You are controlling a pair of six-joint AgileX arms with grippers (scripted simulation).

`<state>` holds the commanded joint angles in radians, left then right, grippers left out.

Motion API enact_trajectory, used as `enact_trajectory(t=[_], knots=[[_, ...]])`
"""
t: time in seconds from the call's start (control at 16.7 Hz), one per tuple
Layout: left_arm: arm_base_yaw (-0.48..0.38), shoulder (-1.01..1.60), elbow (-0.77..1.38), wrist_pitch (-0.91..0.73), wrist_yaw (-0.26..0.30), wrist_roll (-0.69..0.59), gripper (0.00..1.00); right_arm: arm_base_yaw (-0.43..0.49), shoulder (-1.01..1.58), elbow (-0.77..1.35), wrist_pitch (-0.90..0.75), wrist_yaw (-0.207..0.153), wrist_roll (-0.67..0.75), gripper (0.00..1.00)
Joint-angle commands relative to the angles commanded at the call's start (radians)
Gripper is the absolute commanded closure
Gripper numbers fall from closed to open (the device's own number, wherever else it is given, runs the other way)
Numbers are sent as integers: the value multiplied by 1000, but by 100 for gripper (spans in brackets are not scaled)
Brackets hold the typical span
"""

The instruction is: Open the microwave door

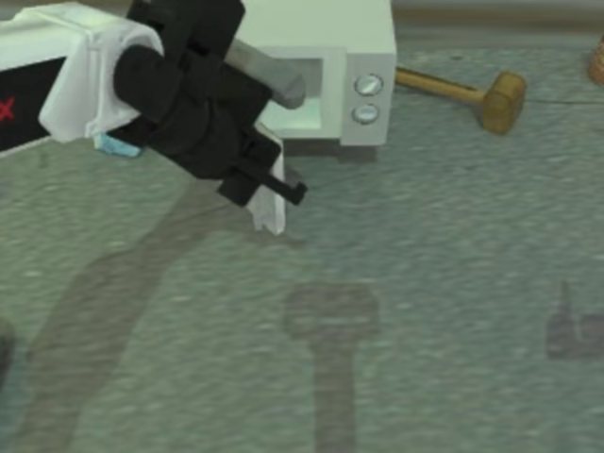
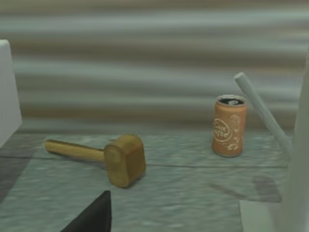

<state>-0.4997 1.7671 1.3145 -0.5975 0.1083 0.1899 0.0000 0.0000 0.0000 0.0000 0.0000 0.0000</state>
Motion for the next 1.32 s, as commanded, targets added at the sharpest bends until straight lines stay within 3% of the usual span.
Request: enact_trajectory(t=[0.24,0.66,1.32], knots=[[1,-3,-6,-1,13,12,100,0,0,0,0,0,0,0],[63,-47,-52,-20,89,162,100,0,0,0,0,0,0,0],[64,-48,-53,-20,91,165,100,0,0,0,0,0,0,0]])
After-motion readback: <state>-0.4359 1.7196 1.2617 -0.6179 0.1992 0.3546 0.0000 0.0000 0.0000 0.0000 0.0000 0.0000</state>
